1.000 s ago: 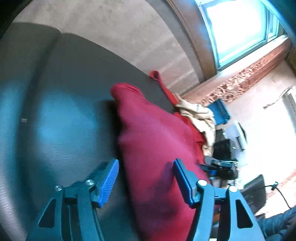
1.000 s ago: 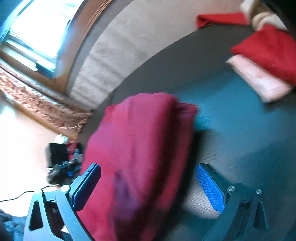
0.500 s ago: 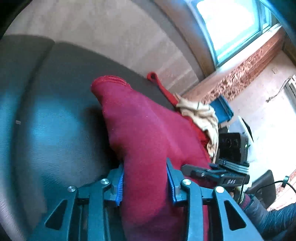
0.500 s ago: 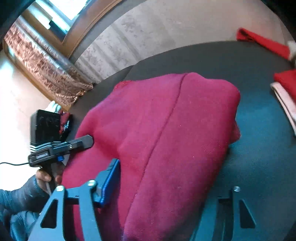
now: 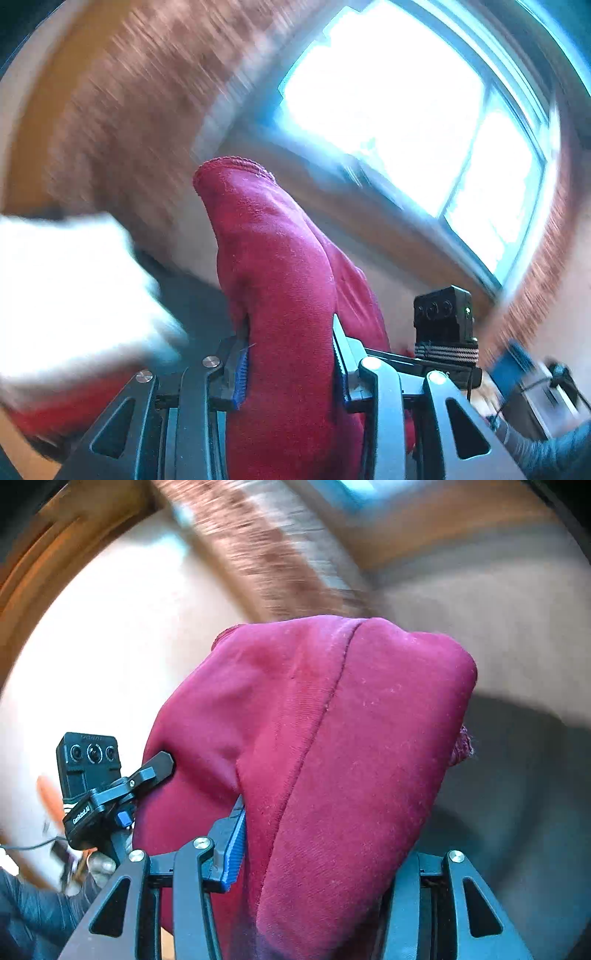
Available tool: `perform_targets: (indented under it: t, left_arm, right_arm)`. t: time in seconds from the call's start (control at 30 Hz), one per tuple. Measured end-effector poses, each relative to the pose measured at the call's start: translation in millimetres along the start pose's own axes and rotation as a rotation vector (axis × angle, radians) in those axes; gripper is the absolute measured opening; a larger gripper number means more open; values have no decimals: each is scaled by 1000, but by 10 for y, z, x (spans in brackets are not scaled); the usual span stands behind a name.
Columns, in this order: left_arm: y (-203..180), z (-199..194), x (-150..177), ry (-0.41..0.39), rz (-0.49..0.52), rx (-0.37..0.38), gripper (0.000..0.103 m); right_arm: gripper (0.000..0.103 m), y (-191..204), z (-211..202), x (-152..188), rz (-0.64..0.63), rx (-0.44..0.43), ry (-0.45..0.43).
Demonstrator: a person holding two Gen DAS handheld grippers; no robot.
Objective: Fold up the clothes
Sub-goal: 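Grasp the folded sweater with both tools and lift it, then carry the folded sweater with both tools onto the stack of clothes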
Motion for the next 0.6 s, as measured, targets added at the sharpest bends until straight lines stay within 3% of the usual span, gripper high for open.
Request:
perform_targets:
  t: [0.07, 0.17, 0.23, 0.3, 0.37, 0.5, 0.6]
  left_arm:
    - [405, -234, -244, -45, -32, -109, 35]
    - [1034, -380, -400, -48, -124, -243, 36]
    - [1526, -302, -290, 6, -219, -313, 36]
    - [1921, -162, -29, 102, -318, -369, 36]
    - [2142, -88, 284, 125, -355, -431, 37]
    - [2112, -114, 363, 93, -340, -433, 40]
    - [2064, -202, 230, 89, -320, -472, 46]
  right_arm:
    - [49, 390, 620, -447, -75, -44, 50]
    - [49, 713, 1399, -853, -143, -49, 117]
    - [50, 775, 1852, -995, -170, -20, 160]
    - [51, 635, 2404, -1000, -160, 62, 251]
    - [67, 386, 2848, -896, -141, 129, 304]
    - [77, 129, 2947, -898, -43, -1, 286]
    - [81, 141, 2905, -1009, -23, -2, 292]
Point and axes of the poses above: each gripper's, at about its wrist camera, not at the fingertips, and z roughly the way its jaws point, y to its left, x to its underside, the point moved 4 cm from there along z, roughly the way its jaws point, and after that the axes turned 14 degrees about z, right-handed, at the moved point
